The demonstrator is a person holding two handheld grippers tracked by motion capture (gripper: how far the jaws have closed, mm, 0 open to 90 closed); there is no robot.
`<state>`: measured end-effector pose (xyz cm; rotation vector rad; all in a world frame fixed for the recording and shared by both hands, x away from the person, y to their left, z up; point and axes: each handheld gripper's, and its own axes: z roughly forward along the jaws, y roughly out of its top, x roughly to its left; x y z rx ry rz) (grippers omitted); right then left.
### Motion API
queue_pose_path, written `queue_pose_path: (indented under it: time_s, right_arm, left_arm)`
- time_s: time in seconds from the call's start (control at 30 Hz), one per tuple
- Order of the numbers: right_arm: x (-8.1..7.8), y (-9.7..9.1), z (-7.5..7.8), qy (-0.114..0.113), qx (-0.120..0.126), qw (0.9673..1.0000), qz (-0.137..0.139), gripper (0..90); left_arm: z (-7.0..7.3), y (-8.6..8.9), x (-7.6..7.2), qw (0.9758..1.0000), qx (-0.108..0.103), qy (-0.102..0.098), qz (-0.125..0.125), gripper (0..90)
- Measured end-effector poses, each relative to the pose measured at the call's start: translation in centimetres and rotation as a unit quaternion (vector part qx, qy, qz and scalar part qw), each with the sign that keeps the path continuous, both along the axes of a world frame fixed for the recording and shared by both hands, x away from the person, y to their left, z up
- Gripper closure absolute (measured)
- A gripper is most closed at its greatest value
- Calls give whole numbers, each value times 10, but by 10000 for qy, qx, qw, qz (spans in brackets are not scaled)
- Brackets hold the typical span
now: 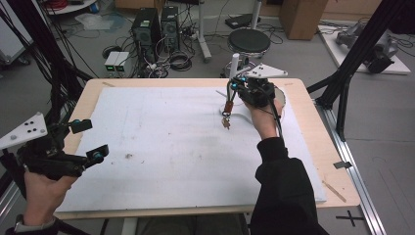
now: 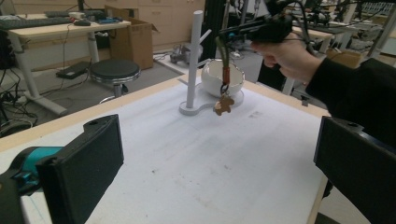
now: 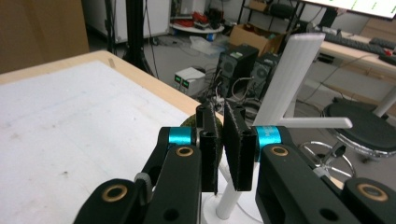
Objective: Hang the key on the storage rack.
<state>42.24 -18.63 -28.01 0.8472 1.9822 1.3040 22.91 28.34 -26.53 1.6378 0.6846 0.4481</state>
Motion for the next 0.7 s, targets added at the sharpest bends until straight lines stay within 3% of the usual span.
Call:
queue_pose_path:
  time_s: [0.23, 0.7]
  right_arm:
    - [19, -6, -12, 205, -98, 9996, -149, 847]
    - [38, -5, -24, 224, 1, 9992, -332, 846]
  left_arm:
    - [1, -1, -3, 10000, 24, -13, -27, 19]
    - [5, 1, -10, 10000, -17, -80, 23, 18]
